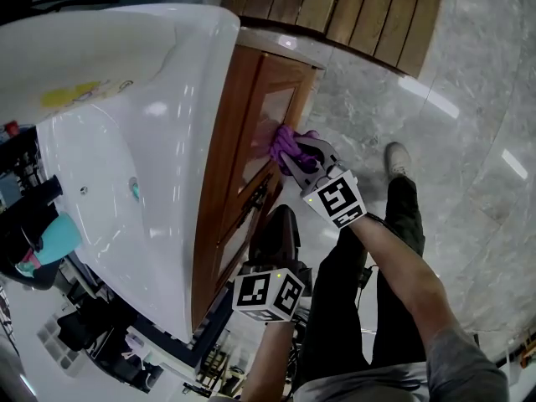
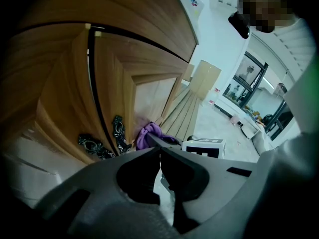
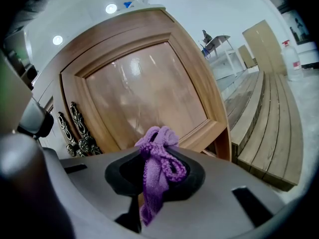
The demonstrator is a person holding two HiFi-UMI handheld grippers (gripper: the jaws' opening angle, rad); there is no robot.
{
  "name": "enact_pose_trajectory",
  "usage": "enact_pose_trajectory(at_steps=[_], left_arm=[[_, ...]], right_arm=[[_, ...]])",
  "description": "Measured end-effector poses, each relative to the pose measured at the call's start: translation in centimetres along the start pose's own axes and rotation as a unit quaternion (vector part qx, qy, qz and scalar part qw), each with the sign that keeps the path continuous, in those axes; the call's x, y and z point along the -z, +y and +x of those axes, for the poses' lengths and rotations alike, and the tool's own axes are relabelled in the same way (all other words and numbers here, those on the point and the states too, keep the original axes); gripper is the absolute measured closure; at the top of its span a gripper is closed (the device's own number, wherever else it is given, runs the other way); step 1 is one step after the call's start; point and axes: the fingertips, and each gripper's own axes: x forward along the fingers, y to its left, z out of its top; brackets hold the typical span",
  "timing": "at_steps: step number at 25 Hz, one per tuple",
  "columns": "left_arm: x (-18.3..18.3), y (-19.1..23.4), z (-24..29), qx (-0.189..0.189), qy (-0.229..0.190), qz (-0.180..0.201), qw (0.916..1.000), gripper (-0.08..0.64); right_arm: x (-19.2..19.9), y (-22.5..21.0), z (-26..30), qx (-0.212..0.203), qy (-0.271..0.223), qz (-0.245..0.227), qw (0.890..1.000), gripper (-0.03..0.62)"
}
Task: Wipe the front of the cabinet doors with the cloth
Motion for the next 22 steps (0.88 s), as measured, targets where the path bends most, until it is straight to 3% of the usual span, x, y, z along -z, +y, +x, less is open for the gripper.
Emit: enact_pose_trajectory(at_steps=[22], left_arm=[[-2.2,-2.6,2.9,-0.014,0.001,-0.017,0.9998,0.549]], right_arm=[[-4.0,-6.4,0.4,0.008,-0.009,-0.002,1.000,0.529]])
